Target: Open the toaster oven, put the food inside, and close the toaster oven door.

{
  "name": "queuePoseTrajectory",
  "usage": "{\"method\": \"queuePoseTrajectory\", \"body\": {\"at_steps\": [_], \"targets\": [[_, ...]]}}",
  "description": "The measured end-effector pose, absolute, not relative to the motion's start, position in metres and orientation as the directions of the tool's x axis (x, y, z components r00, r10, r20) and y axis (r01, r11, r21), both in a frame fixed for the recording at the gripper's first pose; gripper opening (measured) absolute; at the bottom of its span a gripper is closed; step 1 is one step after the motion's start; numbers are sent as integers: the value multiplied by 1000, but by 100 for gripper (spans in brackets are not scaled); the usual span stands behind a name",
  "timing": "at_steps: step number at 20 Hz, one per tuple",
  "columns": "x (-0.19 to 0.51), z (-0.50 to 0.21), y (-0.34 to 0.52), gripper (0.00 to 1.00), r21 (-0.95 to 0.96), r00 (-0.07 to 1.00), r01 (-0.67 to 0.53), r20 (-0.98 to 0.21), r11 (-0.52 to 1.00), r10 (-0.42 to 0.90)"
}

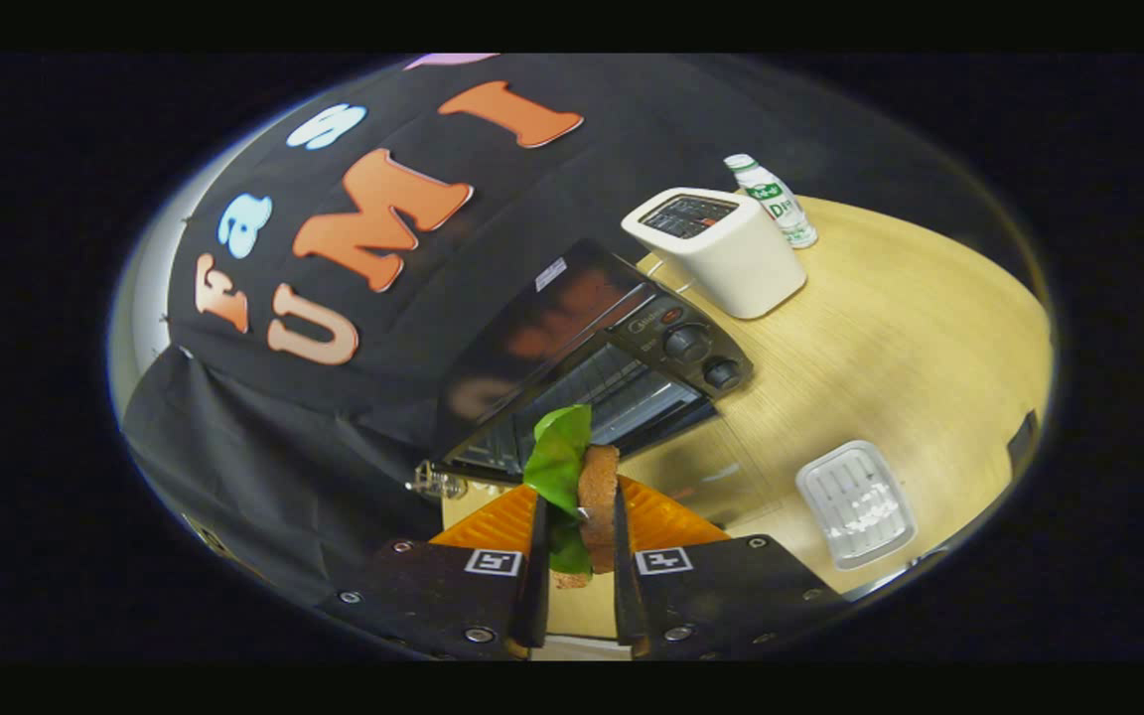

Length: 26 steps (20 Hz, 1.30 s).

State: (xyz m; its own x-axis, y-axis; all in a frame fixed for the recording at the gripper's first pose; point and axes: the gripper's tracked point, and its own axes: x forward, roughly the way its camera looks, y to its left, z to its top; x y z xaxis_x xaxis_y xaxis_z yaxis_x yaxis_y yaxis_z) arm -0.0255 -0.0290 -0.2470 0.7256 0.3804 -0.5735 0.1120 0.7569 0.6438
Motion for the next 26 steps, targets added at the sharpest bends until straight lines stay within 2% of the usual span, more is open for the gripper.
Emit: {"method": "queuePoseTrajectory", "body": {"at_steps": [6,13,24,26], "targets": [[21,-290,-17,27,784,832,238,-469,574,296],[75,-315,17,27,850,885,259,-399,458,240],[126,-351,39,27,899,910,312,-376,308,174],[122,-356,44,34,894,900,335,-397,299,180]]}}
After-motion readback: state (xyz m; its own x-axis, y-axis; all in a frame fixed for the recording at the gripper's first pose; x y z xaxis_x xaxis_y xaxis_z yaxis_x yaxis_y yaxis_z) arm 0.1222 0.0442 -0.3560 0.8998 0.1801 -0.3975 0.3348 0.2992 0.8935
